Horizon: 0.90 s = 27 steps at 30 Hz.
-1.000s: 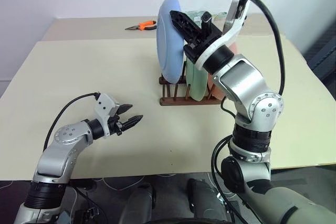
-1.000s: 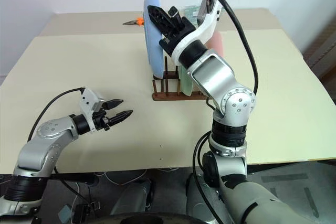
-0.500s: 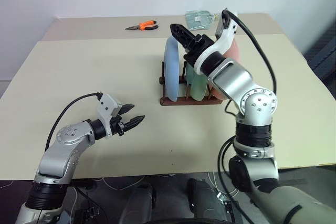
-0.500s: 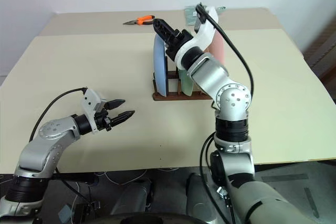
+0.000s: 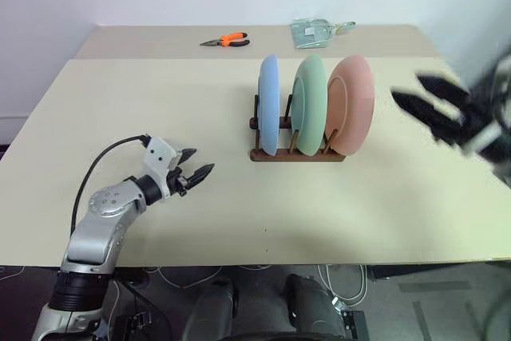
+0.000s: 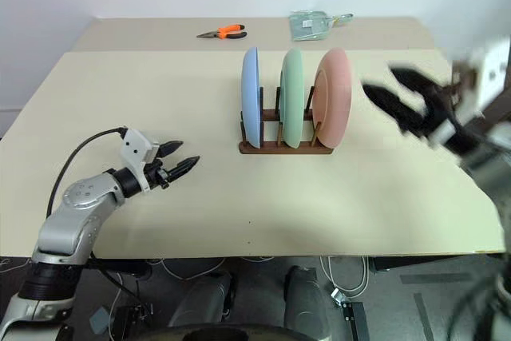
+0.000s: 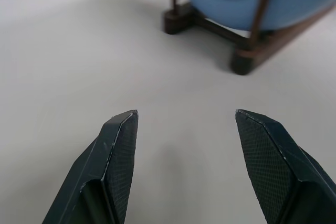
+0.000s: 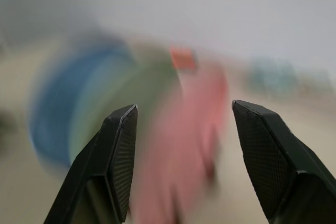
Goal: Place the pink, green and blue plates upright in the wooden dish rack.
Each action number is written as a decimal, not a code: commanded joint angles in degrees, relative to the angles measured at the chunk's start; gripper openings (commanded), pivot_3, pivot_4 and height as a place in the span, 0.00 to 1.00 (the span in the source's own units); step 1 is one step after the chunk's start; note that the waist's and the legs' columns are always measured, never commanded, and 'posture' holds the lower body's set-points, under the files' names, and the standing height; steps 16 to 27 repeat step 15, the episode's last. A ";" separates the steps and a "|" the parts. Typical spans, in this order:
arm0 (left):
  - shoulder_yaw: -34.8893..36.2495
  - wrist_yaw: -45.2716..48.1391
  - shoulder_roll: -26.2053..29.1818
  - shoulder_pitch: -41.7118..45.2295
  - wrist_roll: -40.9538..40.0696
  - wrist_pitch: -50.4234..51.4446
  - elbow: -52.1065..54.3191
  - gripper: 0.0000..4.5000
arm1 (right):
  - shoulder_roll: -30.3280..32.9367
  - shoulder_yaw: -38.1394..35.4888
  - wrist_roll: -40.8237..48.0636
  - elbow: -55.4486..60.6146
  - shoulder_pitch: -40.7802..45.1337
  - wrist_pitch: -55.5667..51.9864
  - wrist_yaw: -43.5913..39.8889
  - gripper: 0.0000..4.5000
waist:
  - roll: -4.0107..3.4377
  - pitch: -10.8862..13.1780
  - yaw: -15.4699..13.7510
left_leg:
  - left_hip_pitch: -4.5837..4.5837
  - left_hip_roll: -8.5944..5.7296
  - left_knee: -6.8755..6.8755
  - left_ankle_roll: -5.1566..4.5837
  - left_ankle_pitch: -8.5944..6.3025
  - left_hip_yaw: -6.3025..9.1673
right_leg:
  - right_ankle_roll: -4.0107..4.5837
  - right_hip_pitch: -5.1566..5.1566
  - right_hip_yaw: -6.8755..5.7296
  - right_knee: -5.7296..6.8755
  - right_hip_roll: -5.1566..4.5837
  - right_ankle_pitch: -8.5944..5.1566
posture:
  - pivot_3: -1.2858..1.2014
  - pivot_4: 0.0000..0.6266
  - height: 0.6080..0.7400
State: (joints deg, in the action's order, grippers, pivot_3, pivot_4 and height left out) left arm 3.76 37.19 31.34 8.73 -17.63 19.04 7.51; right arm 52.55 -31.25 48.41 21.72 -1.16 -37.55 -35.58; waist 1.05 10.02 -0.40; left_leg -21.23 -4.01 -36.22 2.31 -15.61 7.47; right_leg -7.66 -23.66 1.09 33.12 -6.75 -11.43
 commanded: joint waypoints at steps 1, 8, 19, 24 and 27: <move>2.08 -1.00 0.41 -0.09 1.56 -3.38 -1.17 0.67 | -1.10 4.18 -10.88 -2.73 -5.28 8.88 -4.00 0.64 | -0.04 -0.01 0.46 | 0.00 0.00 0.00 0.00 0.00 -0.05 | -0.11 0.00 0.05 0.00 0.00 -0.07 | 0.52 0.24 1.00; 2.51 -2.49 0.21 -2.35 1.65 -2.58 1.23 0.67 | -5.53 10.02 -20.10 -12.94 -0.46 17.26 -4.35 0.64 | -0.11 0.03 0.99 | 0.03 0.01 -0.02 0.01 0.00 -0.05 | -0.07 -0.01 0.07 0.01 -0.02 -0.04 | 0.52 0.24 1.00; 3.50 -3.20 -0.02 -5.65 1.53 -2.82 1.37 0.67 | -7.76 14.42 -26.00 -18.86 2.81 22.32 -4.96 0.64 | -0.09 0.03 0.12 | -0.02 -0.05 -0.06 0.01 0.00 0.01 | 0.07 0.00 0.07 -0.01 -0.04 0.06 | 0.52 0.24 1.00; 3.50 -3.20 -0.02 -5.65 1.53 -2.82 1.37 0.67 | -7.76 14.42 -26.00 -18.86 2.81 22.32 -4.96 0.64 | -0.09 0.03 0.12 | -0.02 -0.05 -0.06 0.01 0.00 0.01 | 0.07 0.00 0.07 -0.01 -0.04 0.06 | 0.52 0.24 1.00; 3.50 -3.20 -0.02 -5.65 1.53 -2.82 1.37 0.67 | -7.76 14.42 -26.00 -18.86 2.81 22.32 -4.96 0.64 | -0.09 0.03 0.12 | -0.02 -0.05 -0.06 0.01 0.00 0.01 | 0.07 0.00 0.07 -0.01 -0.04 0.06 | 0.52 0.24 1.00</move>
